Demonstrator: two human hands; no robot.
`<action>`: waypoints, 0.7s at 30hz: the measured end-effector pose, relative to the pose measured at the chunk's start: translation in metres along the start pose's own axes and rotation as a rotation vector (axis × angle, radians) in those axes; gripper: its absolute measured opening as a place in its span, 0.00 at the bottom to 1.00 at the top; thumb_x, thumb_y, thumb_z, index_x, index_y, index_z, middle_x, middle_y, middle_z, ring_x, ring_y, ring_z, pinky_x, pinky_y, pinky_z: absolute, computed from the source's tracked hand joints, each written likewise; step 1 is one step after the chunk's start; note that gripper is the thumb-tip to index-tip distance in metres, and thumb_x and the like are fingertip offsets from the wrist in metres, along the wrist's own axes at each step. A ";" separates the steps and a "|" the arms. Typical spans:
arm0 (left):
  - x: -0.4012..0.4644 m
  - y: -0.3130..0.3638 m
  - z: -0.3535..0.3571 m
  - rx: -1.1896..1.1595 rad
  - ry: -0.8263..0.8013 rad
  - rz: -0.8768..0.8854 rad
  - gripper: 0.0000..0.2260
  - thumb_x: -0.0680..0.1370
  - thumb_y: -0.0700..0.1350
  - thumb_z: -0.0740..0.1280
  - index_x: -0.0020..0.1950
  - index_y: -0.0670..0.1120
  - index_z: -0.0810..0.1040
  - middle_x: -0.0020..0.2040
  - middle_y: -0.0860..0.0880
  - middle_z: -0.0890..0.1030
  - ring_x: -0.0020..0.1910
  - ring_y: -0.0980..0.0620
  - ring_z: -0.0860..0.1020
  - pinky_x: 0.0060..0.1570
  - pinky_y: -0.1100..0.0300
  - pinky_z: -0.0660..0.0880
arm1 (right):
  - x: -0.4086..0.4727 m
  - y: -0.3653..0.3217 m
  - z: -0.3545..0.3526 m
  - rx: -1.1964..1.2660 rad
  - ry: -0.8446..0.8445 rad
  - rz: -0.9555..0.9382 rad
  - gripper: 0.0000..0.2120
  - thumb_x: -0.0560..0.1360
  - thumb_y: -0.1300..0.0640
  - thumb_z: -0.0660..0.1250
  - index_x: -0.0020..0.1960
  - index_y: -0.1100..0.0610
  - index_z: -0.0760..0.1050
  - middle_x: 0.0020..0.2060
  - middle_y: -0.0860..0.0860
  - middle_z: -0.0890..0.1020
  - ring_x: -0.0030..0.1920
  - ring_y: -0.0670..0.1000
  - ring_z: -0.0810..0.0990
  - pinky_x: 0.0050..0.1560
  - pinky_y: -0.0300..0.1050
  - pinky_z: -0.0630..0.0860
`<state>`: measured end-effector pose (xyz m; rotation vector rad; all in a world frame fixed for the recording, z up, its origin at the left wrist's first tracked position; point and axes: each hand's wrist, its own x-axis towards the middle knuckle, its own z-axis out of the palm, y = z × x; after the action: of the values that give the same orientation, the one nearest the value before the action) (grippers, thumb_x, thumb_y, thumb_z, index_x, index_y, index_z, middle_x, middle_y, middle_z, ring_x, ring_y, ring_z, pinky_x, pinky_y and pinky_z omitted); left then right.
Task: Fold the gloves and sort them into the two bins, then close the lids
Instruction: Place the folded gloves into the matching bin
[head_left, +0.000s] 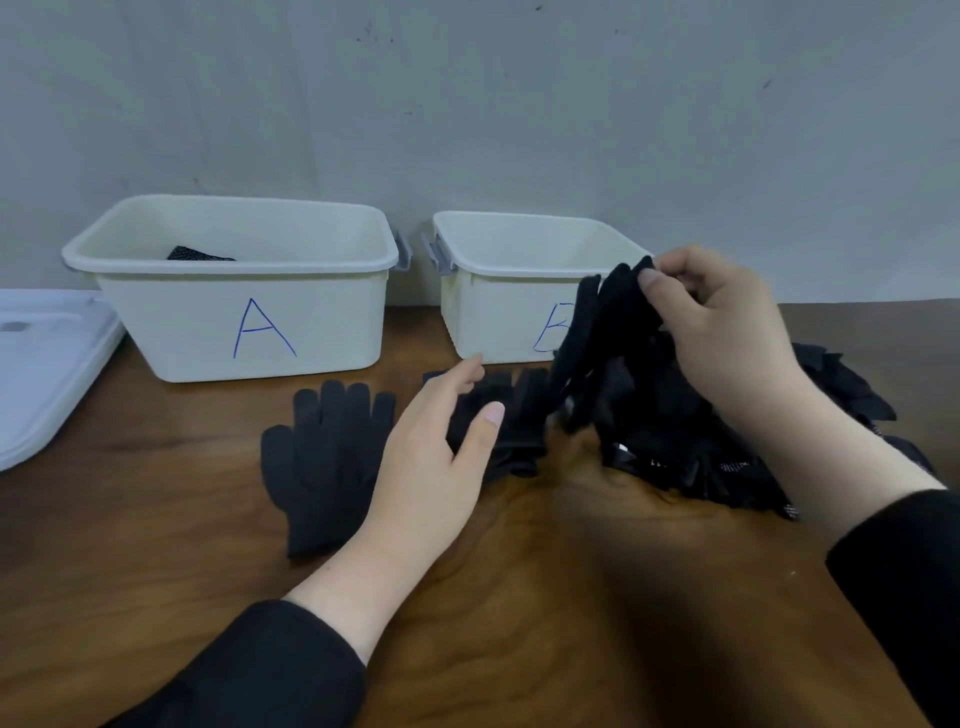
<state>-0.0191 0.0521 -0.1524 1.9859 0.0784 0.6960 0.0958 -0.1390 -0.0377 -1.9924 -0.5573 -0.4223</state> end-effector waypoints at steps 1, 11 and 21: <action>-0.001 0.003 -0.001 -0.081 0.010 -0.016 0.21 0.82 0.54 0.62 0.75 0.58 0.68 0.68 0.62 0.75 0.68 0.65 0.70 0.70 0.61 0.68 | -0.002 -0.006 0.002 0.065 -0.035 0.034 0.09 0.81 0.52 0.67 0.43 0.50 0.79 0.34 0.44 0.81 0.35 0.45 0.77 0.43 0.46 0.75; -0.008 0.023 -0.019 -0.450 -0.053 -0.217 0.10 0.83 0.44 0.64 0.61 0.48 0.82 0.53 0.53 0.86 0.56 0.55 0.83 0.62 0.52 0.78 | -0.030 -0.020 0.032 0.307 -0.269 0.255 0.10 0.81 0.50 0.68 0.48 0.55 0.84 0.44 0.57 0.86 0.44 0.63 0.84 0.49 0.73 0.77; -0.005 -0.002 -0.053 -0.731 0.162 -0.376 0.09 0.84 0.43 0.61 0.57 0.44 0.81 0.55 0.43 0.85 0.58 0.42 0.82 0.61 0.45 0.77 | -0.056 -0.002 0.061 0.322 -0.147 0.292 0.11 0.84 0.55 0.61 0.53 0.55 0.81 0.41 0.51 0.87 0.45 0.51 0.87 0.49 0.47 0.84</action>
<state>-0.0495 0.0929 -0.1379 1.1704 0.2493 0.5332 0.0517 -0.0958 -0.0930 -1.7637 -0.3874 -0.0043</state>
